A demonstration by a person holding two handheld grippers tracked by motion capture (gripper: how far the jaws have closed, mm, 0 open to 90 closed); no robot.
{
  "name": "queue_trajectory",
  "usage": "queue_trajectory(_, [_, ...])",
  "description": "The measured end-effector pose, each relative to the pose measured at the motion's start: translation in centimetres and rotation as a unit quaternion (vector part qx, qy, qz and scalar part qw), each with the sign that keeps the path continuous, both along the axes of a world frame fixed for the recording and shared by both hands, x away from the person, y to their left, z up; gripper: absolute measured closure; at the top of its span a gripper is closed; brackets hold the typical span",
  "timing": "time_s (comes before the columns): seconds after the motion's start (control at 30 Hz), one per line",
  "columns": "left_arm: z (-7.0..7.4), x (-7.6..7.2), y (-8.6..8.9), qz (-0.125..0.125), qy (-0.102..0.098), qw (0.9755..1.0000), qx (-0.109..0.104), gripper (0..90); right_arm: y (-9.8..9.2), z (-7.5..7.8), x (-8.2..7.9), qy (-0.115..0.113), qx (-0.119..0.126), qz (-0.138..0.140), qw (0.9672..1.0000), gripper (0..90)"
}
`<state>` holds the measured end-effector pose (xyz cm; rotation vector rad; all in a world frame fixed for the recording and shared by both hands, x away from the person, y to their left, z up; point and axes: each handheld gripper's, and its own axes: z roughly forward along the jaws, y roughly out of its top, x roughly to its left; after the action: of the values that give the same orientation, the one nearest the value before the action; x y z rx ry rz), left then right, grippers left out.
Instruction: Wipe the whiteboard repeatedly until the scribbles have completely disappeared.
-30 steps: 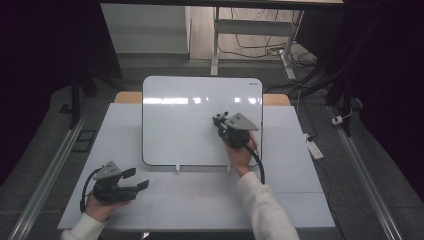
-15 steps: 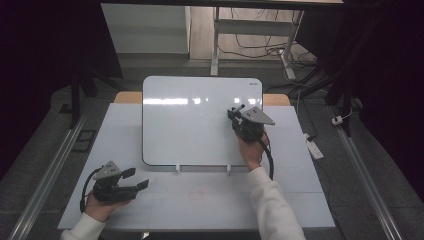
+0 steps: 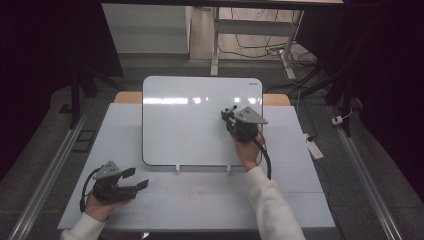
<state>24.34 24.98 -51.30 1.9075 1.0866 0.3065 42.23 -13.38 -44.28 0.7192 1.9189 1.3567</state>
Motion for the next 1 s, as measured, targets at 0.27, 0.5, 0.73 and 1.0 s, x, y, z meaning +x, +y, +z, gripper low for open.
queue_trajectory(0.27, [0.0,0.0,0.0,0.001,0.000,1.0000,0.000,27.8,-0.6,0.1,0.1,0.012,0.016,-0.004,0.9998,78.3])
queue_trajectory(0.5, [0.1,0.0,0.1,0.003,-0.003,1.0000,-0.003,27.8,-0.6,-0.2,-1.6,0.046,0.012,0.036,0.9982,78.3])
queue_trajectory(0.73, [0.3,-0.1,0.0,0.009,-0.012,0.9999,-0.002,27.9,-1.3,-0.1,-4.4,0.075,0.016,0.076,0.9942,78.3])
queue_trajectory(1.0, [0.7,0.0,-0.4,0.014,-0.025,0.9996,-0.005,27.8,-2.1,-1.3,-7.8,0.120,0.012,0.114,0.9860,78.2])
